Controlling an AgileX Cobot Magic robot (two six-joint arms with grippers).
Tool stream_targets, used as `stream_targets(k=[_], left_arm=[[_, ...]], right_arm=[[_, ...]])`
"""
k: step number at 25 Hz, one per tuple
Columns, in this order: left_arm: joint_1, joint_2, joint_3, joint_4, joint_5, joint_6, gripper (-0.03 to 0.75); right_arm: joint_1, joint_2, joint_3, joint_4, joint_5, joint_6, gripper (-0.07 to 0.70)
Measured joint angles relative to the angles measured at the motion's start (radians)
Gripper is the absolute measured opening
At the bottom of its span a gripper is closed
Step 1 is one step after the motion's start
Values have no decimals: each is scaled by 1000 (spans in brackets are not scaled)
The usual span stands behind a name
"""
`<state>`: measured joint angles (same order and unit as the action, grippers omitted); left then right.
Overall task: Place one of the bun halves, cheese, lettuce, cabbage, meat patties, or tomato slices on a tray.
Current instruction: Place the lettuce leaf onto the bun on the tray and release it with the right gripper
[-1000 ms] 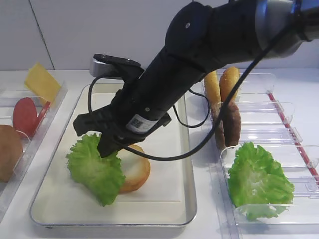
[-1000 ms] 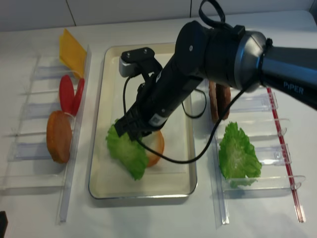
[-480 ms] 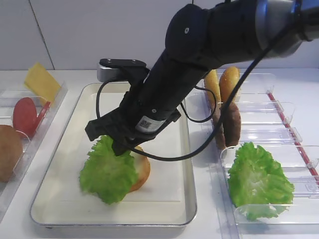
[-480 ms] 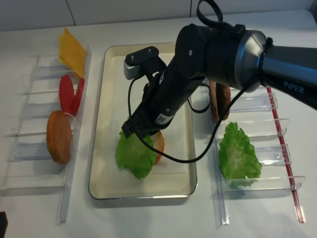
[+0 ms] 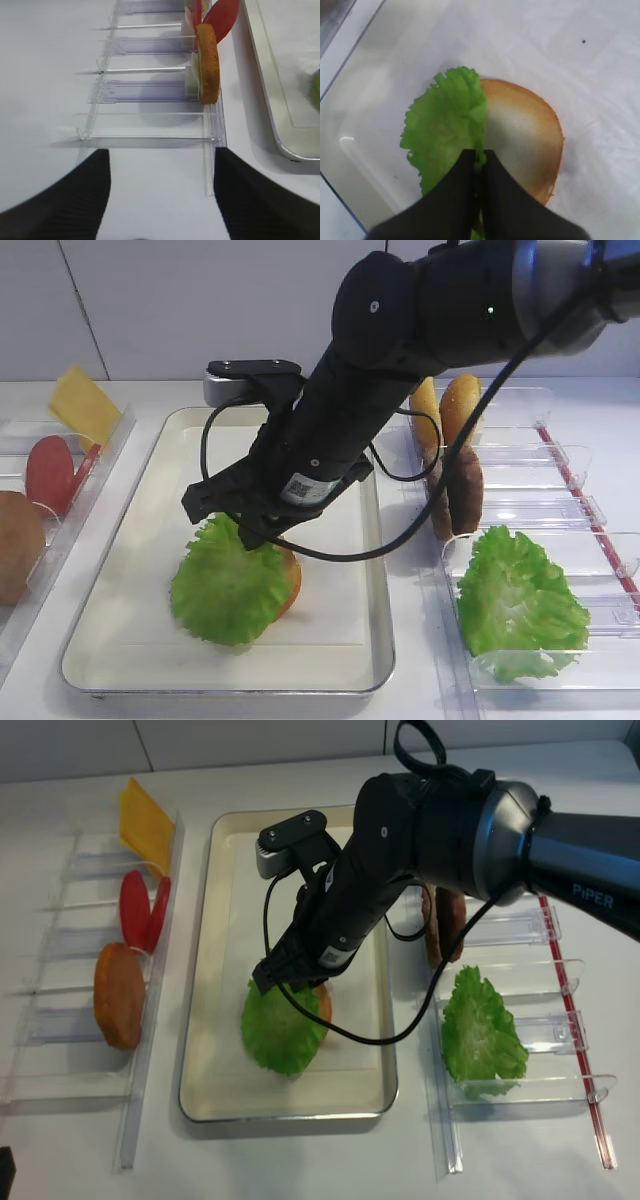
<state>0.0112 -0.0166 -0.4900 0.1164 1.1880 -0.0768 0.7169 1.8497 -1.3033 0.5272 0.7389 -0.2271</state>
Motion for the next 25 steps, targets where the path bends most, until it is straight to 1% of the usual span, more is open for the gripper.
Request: stream_targets(k=[7,15,18,20,22,24,25], left_arm=[[0,0,0,0,0,0,438],[0,0,0,0,0,0,438],[0,0,0,0,0,0,438],[0,0,0,0,0,0,438],[0,0,0,0,0,0,438],[0,0,0,0,0,0,438],[0,0,0,0,0,0,438]], right_arm=[[0,0,0,-24,-20,4,49],[0,0,0,-68,-24,23,49],[0,0,0,-72,-22,21,71],[0,0,0,-74,-22,8,137],[0,0,0,-74,-22,-3,244],[0,0,0,-76,-22,-10,404],[0,0,0,-76,-22,-11,470]])
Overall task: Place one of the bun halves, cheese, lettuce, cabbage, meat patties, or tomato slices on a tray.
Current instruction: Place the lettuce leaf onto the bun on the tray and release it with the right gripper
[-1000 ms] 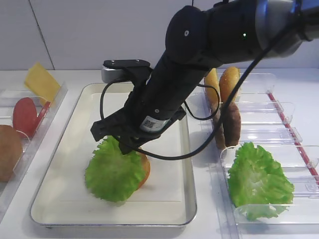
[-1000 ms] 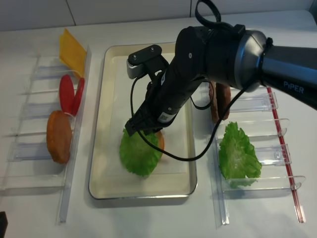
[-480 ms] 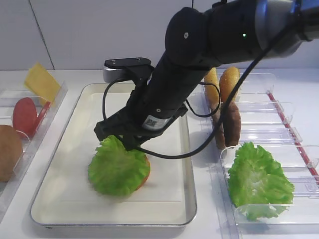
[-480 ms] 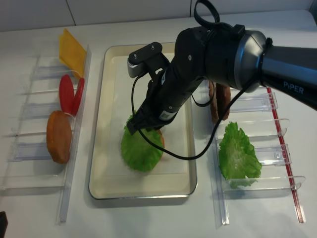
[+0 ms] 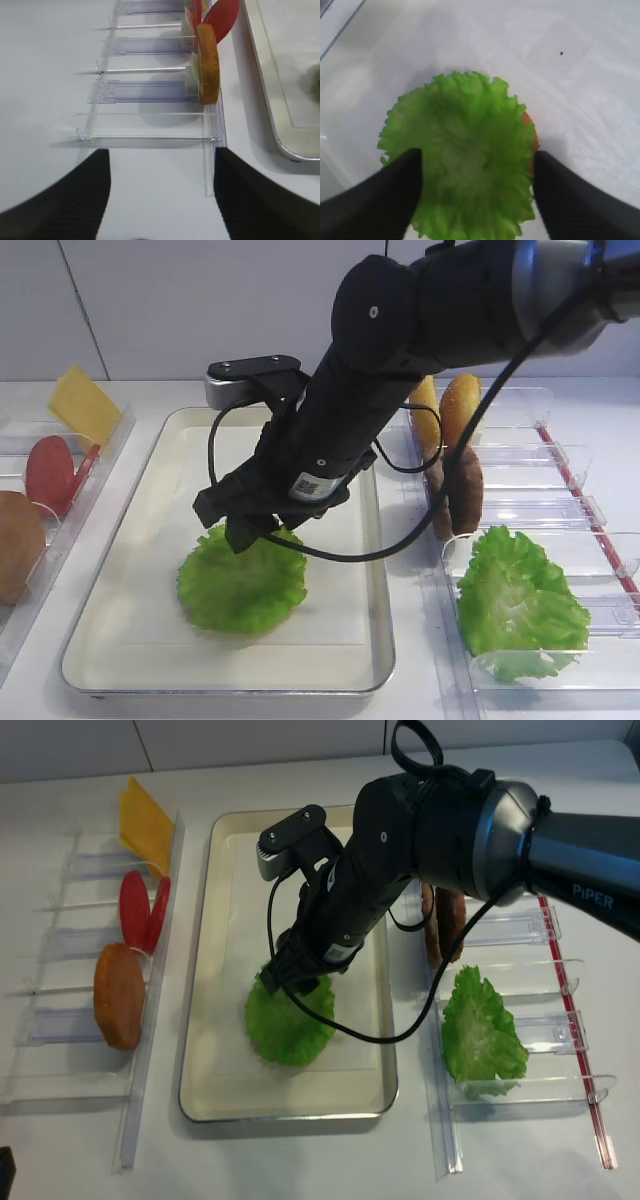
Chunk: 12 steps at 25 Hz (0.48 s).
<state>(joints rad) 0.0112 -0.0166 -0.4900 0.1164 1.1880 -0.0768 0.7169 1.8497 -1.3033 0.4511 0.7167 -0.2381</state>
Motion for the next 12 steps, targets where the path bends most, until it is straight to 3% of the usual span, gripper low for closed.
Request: stream_targets(k=[3,5,8,12], left_arm=[[0,0,0,0,0,0,438],[0,0,0,0,0,0,438],[0,0,0,0,0,0,438],[0,-2,0,0,0,0,438]], right_arm=[[0,0,0,-9,-5,-3,610],[0,0,-2,-26,-5,-3,633],[-4,0,-42,-61,43,7,644],[-35,-16,-141,-99,160,13,633]])
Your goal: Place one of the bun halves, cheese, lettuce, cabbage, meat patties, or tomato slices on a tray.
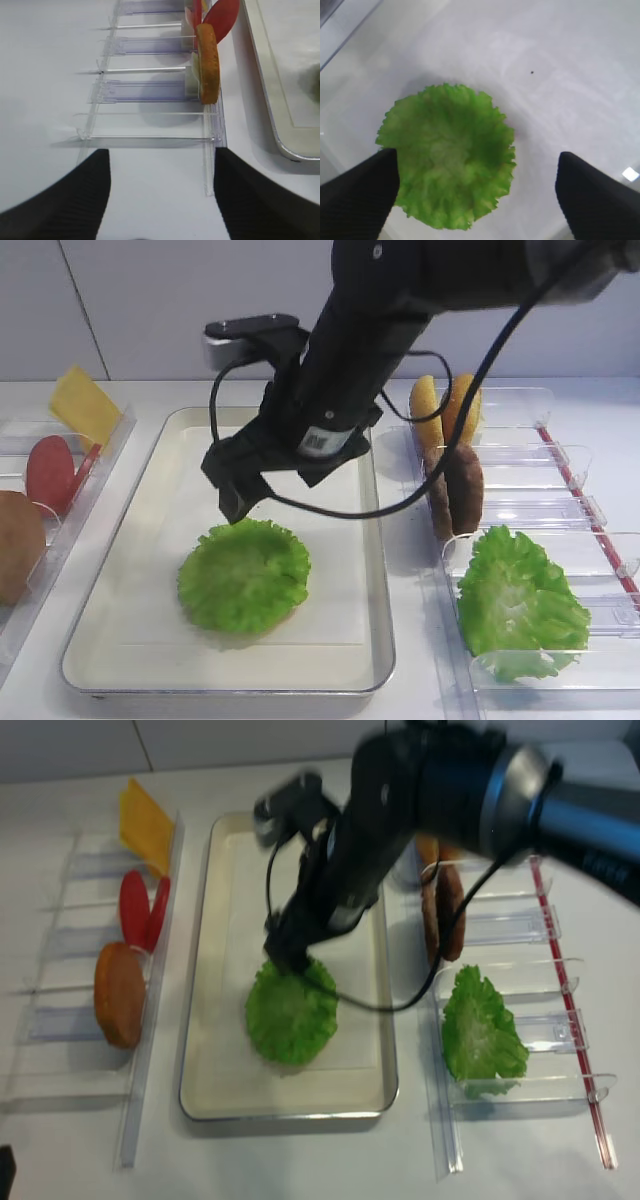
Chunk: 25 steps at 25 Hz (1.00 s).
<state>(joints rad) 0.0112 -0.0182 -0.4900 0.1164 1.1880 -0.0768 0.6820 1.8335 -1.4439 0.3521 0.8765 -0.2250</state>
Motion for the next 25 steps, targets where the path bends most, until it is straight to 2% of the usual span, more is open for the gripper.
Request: stream_targets(k=[5,9,11,17,21,25], left_arm=[[0,0,0,0,0,0,438],[0,0,0,0,0,0,438],[0,0,0,0,0,0,438],[0,0,0,0,0,0,438],[0,0,0,0,0,0,438],[0,0,0,0,0,0,438]], right_arm=[[-82,-39,-76,-25,144,9,620],[-173,-96,-77,-78,230,9,619],[-221,-137,-77,-99,255,19,619],[-367,-297,-65,-114,281,17,619],[-440,-431,33,-116,270,9,619],[-481,-582,199,-132,197,9,619]])
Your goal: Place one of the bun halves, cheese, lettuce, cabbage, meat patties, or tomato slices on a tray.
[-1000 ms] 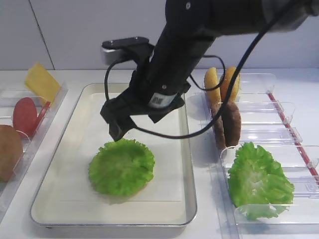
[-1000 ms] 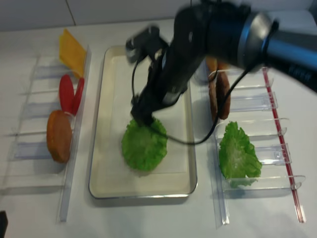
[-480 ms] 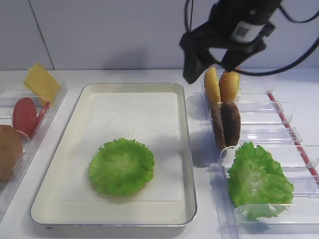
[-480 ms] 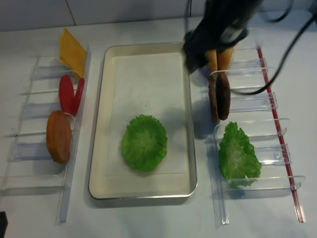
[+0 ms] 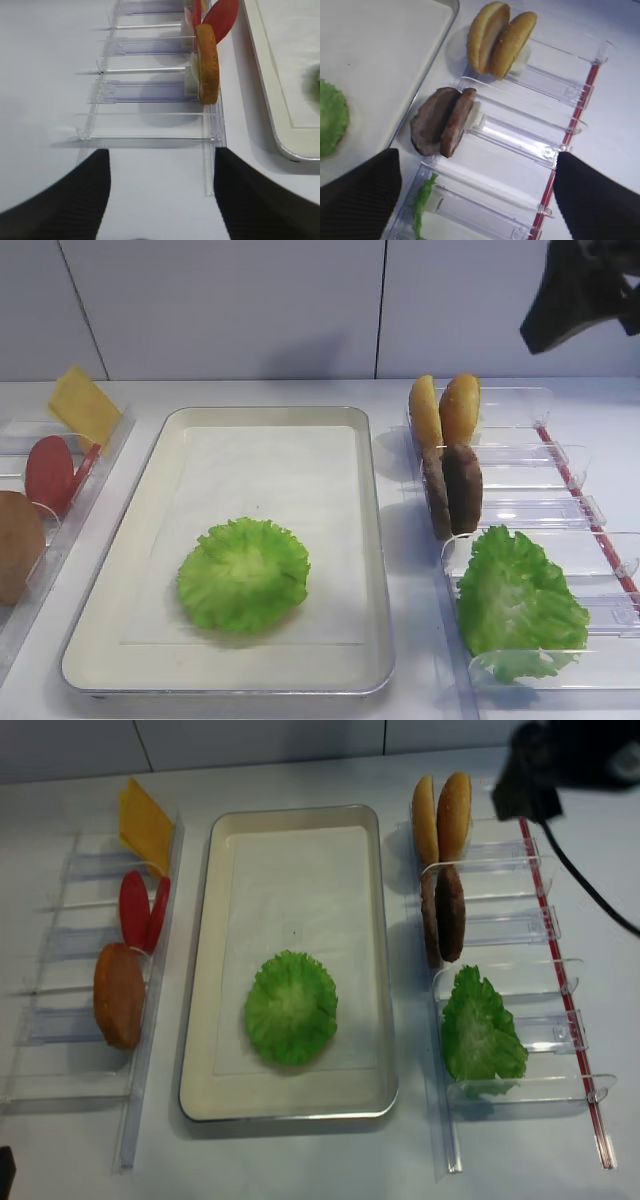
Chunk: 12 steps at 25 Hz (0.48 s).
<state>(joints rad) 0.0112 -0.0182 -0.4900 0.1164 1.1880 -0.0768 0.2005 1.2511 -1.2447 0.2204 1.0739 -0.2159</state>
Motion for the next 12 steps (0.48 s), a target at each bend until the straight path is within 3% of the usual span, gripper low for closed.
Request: stream_targets(k=[4,12], left_arm=[[0,0,0,0,0,0,438],[0,0,0,0,0,0,438]], right_arm=[[-39,-159,161,-33,-67,21,619],[-91,-465,455,-72,-117,91,619]])
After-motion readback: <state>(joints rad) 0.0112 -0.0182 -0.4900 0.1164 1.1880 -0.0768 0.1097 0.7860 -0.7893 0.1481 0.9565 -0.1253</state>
